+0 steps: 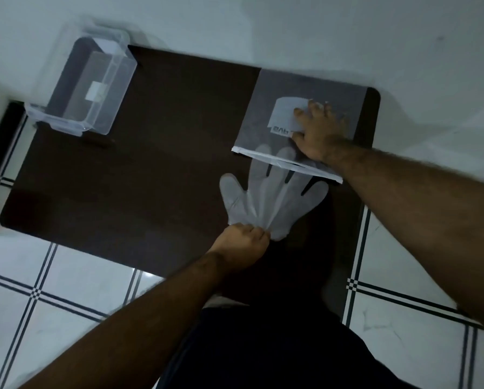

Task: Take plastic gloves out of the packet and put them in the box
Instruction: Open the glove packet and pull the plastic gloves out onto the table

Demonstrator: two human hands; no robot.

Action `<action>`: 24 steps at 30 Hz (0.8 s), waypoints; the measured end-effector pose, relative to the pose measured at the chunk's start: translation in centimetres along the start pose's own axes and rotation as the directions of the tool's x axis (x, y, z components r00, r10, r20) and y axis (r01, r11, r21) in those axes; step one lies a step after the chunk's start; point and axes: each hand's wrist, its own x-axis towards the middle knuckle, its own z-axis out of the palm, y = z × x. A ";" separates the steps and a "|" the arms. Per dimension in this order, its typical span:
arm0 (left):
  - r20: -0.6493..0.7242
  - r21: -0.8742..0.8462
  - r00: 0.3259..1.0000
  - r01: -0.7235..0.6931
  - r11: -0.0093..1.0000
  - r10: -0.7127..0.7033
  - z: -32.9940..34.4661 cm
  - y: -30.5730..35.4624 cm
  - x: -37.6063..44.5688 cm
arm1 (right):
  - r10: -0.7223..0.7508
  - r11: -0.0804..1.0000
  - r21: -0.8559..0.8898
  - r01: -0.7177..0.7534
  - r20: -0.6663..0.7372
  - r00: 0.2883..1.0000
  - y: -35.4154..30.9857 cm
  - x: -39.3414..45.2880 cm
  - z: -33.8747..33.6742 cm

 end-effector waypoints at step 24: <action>-0.066 0.044 0.998 -0.001 0.999 0.004 -0.3 -0.2 -6.8 | -0.336 0.935 -0.137 0.328 -0.047 0.941 -7.6 -16.3 7.9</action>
